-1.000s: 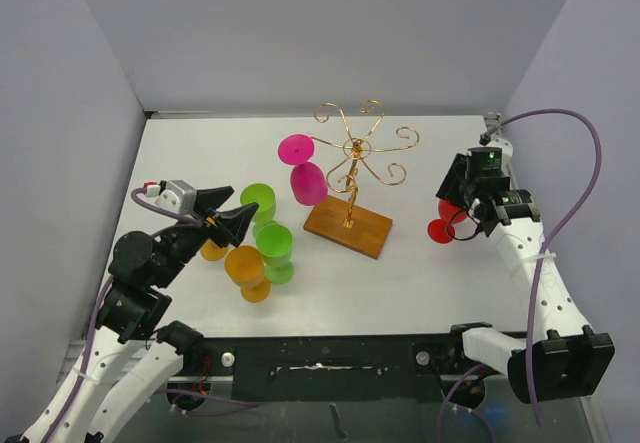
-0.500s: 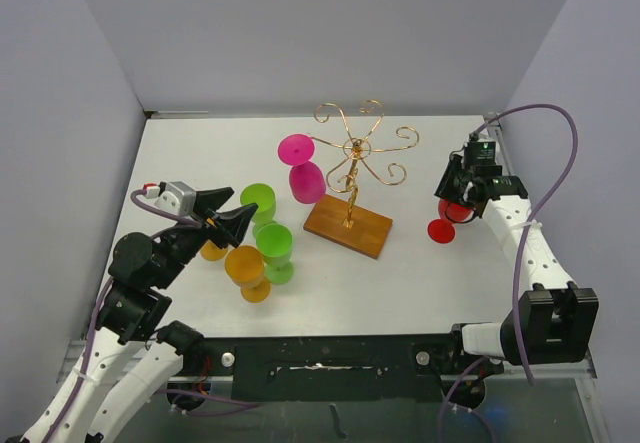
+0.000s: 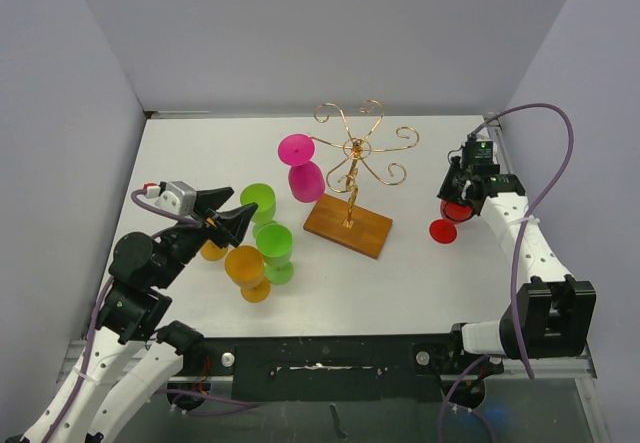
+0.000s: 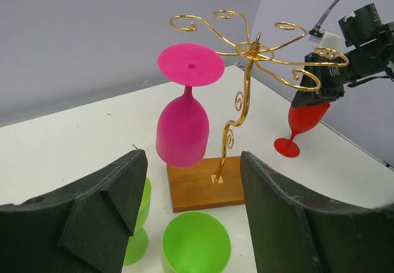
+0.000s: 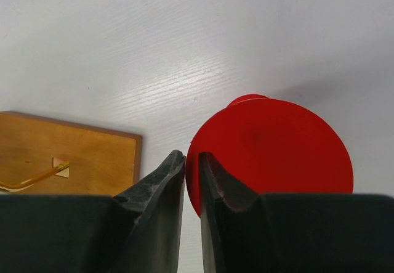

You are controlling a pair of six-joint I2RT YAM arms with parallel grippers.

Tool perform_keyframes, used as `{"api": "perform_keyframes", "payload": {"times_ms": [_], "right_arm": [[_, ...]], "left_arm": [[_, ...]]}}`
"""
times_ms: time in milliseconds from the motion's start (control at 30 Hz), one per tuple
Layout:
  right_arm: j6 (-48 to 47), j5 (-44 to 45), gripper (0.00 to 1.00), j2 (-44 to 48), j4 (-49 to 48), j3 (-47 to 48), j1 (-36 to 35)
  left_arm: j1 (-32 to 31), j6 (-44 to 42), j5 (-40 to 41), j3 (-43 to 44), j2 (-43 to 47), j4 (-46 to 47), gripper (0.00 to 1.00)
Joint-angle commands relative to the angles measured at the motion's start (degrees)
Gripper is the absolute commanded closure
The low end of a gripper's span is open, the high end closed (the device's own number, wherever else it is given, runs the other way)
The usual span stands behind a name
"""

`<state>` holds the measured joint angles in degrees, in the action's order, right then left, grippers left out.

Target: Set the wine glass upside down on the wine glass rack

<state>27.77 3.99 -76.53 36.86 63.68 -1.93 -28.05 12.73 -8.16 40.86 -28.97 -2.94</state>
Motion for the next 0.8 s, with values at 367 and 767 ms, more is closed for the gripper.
{"api": "perform_keyframes", "payload": {"times_ms": [367,767], "right_arm": [[4.11,16.32,1.0,16.05,-0.21,5.51,-7.38],[6.72,11.57,1.0,36.02,-16.6,6.5,-11.83]], "left_arm": [[0.1,5.98,-1.77,8.1,-3.91,10.86,0.36],[-0.07,30.64,-8.08,15.92,-17.72,29.32,0.36]]}}
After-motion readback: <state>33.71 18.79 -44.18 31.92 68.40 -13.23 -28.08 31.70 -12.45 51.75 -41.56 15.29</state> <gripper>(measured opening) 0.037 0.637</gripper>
